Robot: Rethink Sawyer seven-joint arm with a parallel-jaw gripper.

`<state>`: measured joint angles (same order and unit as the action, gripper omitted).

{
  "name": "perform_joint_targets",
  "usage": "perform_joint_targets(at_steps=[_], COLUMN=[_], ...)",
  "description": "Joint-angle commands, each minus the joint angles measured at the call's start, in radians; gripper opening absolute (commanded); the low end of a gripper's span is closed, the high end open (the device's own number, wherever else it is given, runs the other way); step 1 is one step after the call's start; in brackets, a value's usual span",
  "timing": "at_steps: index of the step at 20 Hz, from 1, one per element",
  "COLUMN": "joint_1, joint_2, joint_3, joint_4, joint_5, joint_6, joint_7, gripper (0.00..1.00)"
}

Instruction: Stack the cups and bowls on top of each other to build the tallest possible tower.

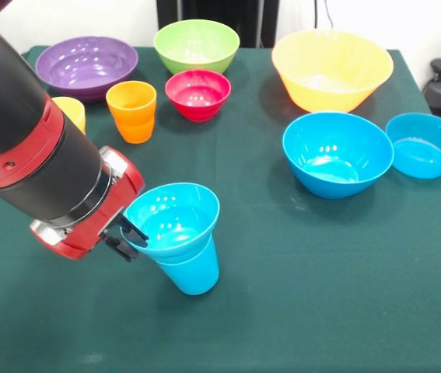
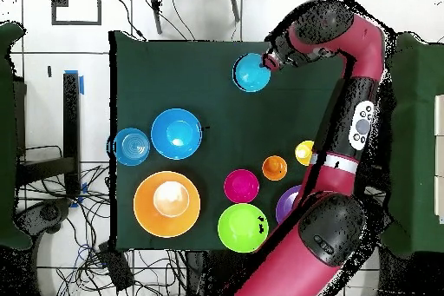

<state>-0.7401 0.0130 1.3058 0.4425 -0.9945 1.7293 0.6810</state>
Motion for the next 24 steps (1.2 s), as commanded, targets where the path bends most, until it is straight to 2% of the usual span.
perform_joint_targets(at_steps=[1,14,24], joint_1=[0.045,0.06,0.066], joint_2=[-0.005,-0.029,-0.051], joint_3=[-0.162,-0.268,-0.352], joint_4=[0.097,0.125,0.195], joint_5=[0.015,0.117,0.21], joint_6=[-0.116,-0.158,-0.229], joint_7=[0.171,0.195,0.245], gripper=[0.0,0.0,0.0])
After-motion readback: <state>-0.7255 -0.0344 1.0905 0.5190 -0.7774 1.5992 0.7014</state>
